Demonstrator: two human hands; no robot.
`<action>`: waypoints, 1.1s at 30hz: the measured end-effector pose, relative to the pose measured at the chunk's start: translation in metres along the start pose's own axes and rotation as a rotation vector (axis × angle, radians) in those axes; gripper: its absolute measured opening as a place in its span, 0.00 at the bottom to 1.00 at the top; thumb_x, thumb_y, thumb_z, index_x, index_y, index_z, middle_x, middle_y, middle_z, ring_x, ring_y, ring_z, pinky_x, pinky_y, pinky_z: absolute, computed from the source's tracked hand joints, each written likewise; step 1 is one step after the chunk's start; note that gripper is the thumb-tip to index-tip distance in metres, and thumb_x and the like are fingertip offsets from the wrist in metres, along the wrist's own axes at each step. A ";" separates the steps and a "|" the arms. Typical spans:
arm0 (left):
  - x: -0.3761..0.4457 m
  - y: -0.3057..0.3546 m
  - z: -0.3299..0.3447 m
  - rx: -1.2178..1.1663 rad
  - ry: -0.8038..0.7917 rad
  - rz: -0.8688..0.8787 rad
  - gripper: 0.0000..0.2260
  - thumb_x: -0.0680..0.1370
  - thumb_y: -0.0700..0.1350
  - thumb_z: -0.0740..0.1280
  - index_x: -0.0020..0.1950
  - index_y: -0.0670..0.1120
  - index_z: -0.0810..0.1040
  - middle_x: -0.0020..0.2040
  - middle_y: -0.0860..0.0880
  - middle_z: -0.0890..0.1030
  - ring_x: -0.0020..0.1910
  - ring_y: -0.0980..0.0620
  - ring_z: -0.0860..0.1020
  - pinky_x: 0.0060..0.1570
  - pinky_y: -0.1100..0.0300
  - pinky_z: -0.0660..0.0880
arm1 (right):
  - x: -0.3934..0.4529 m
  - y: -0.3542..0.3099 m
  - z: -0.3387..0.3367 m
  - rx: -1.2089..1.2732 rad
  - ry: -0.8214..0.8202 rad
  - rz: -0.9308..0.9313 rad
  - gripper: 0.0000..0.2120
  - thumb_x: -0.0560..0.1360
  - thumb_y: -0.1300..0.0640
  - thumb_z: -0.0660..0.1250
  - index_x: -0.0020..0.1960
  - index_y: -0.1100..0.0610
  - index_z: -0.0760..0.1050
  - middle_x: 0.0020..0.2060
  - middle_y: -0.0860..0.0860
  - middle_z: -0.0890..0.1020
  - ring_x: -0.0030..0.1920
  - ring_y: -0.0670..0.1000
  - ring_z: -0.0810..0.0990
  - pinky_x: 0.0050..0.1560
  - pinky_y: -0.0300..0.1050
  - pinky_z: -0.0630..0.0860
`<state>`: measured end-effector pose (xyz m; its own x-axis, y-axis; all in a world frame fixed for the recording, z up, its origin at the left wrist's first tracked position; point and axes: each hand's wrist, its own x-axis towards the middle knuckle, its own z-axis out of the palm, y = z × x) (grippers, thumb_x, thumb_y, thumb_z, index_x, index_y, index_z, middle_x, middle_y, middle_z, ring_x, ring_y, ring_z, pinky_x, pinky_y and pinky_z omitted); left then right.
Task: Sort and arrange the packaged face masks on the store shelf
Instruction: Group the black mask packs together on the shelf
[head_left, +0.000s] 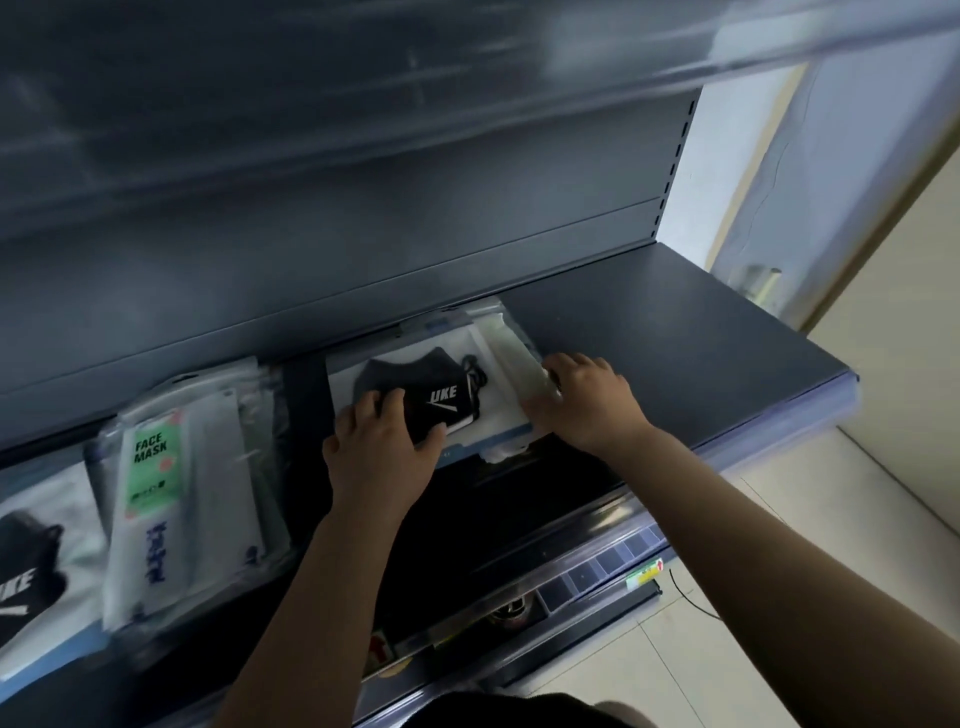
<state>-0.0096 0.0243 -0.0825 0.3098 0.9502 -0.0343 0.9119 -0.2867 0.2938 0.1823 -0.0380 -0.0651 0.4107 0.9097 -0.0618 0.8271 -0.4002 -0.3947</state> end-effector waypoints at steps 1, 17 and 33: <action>0.001 0.000 0.001 -0.015 -0.007 -0.028 0.32 0.77 0.62 0.59 0.76 0.47 0.56 0.76 0.45 0.56 0.74 0.41 0.54 0.69 0.45 0.57 | 0.003 -0.001 0.001 -0.001 0.003 0.009 0.23 0.74 0.46 0.64 0.65 0.56 0.70 0.62 0.54 0.74 0.64 0.59 0.68 0.61 0.51 0.65; -0.002 -0.001 0.004 -0.207 0.076 -0.317 0.48 0.66 0.64 0.72 0.77 0.47 0.51 0.75 0.41 0.59 0.73 0.39 0.56 0.70 0.45 0.57 | 0.025 0.012 0.012 0.387 0.052 -0.072 0.31 0.68 0.56 0.72 0.69 0.56 0.67 0.60 0.54 0.75 0.62 0.57 0.71 0.59 0.47 0.69; -0.024 0.011 0.001 -0.692 0.453 -0.346 0.21 0.66 0.46 0.78 0.56 0.44 0.79 0.47 0.47 0.81 0.42 0.56 0.79 0.39 0.67 0.71 | 0.019 0.051 -0.007 0.791 0.039 -0.052 0.18 0.72 0.64 0.70 0.61 0.60 0.75 0.48 0.52 0.79 0.51 0.52 0.78 0.49 0.45 0.75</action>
<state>-0.0070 -0.0014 -0.0798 -0.2215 0.9690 0.1096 0.5229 0.0231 0.8521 0.2355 -0.0420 -0.0800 0.4042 0.9147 0.0009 0.3330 -0.1463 -0.9315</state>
